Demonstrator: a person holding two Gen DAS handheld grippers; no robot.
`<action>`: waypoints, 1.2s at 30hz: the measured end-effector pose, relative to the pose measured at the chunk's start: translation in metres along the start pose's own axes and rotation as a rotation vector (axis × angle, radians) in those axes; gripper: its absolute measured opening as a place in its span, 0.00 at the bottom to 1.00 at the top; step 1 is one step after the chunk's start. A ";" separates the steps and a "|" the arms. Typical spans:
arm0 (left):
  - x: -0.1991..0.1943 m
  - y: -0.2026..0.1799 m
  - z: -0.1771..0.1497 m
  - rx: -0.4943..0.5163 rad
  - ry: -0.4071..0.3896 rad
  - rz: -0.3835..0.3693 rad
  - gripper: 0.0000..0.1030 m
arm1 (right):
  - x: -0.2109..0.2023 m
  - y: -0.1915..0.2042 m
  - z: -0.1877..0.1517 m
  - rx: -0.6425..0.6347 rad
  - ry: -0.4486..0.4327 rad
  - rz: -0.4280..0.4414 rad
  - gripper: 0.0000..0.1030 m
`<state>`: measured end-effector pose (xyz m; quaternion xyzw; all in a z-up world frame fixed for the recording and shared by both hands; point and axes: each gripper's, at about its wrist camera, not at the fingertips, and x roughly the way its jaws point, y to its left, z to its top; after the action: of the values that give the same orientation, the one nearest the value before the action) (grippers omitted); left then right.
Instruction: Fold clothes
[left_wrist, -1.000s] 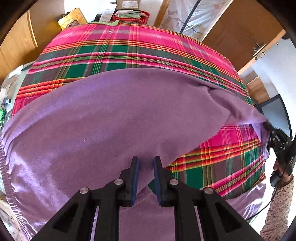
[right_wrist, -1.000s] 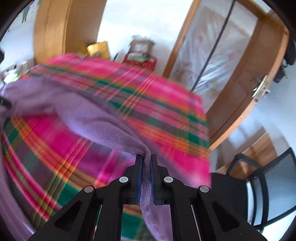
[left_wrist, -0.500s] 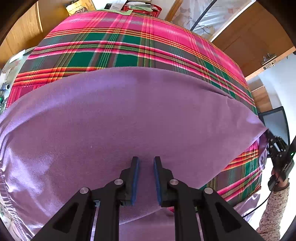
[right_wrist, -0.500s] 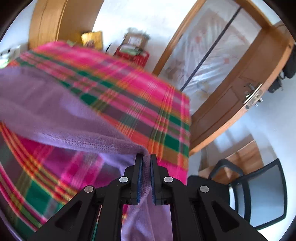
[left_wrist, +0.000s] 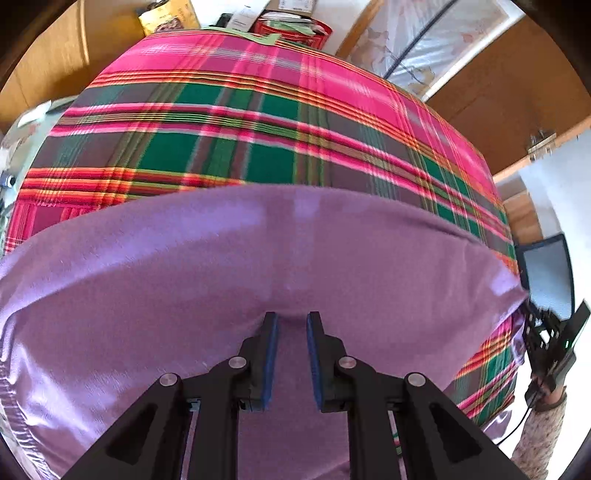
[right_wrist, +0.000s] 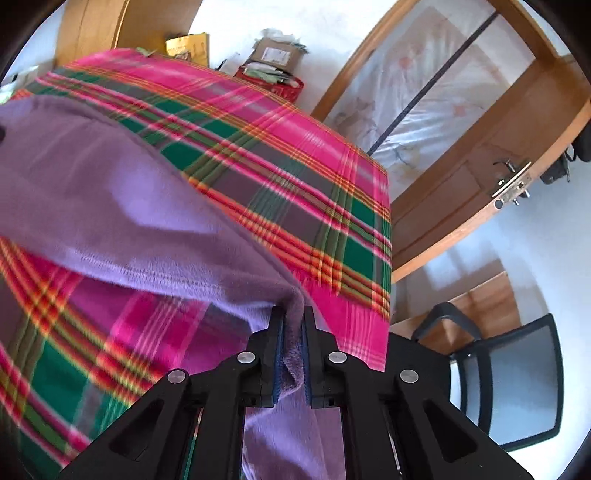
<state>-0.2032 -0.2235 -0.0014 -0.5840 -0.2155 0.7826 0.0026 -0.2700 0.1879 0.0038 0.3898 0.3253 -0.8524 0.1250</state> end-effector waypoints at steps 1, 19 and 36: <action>0.001 0.001 0.004 -0.010 -0.004 -0.005 0.15 | -0.004 -0.002 -0.001 0.013 0.003 0.022 0.15; -0.027 0.036 0.029 -0.013 -0.177 0.199 0.19 | -0.054 0.067 0.088 -0.081 -0.199 0.436 0.32; -0.002 -0.009 0.050 0.488 -0.100 0.277 0.20 | -0.006 0.184 0.189 -0.348 -0.164 0.648 0.32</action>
<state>-0.2506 -0.2330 0.0150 -0.5505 0.0614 0.8322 0.0253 -0.2905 -0.0745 0.0161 0.3758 0.3140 -0.7291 0.4781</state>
